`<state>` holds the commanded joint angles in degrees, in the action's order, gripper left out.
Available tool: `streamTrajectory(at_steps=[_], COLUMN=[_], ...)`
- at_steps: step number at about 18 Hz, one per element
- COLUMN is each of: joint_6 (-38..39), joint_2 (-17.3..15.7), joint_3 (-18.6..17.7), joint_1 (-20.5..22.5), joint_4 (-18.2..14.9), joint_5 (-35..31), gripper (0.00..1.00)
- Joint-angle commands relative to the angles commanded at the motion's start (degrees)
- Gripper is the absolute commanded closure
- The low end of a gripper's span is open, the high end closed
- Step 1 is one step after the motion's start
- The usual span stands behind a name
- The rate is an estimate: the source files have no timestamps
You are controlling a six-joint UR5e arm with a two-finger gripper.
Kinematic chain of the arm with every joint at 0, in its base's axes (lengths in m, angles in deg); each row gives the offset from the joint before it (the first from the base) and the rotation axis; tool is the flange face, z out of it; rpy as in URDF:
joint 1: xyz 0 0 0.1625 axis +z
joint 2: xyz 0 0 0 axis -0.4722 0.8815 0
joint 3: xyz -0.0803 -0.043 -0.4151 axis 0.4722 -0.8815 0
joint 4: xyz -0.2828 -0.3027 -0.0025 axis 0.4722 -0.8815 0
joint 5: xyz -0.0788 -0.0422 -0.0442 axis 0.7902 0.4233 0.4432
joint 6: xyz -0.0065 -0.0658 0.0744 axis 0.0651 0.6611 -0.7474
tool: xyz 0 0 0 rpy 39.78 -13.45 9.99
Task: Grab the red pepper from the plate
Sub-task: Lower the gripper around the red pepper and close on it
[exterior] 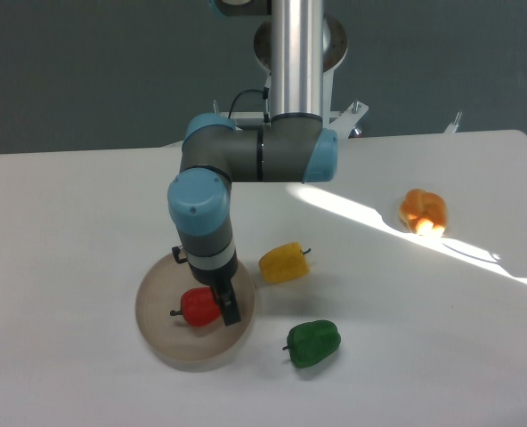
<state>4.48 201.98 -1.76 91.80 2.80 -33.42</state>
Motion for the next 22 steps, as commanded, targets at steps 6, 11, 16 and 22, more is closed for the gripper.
streamTrajectory(at_steps=[6, 11, 16, 22], joint_6=[1.15, 2.81, 3.26, 3.09], joint_2=[1.14, 2.37, 3.26, 3.52], joint_3=[-0.7, -0.88, -0.88, -0.79], joint_1=[-0.7, -1.32, -1.32, -1.41], joint_4=[2.81, 3.77, 4.57, 4.57], joint_5=[0.0, -0.18, -0.26, -0.26], gripper=[0.0, 0.0, 0.0, 0.06])
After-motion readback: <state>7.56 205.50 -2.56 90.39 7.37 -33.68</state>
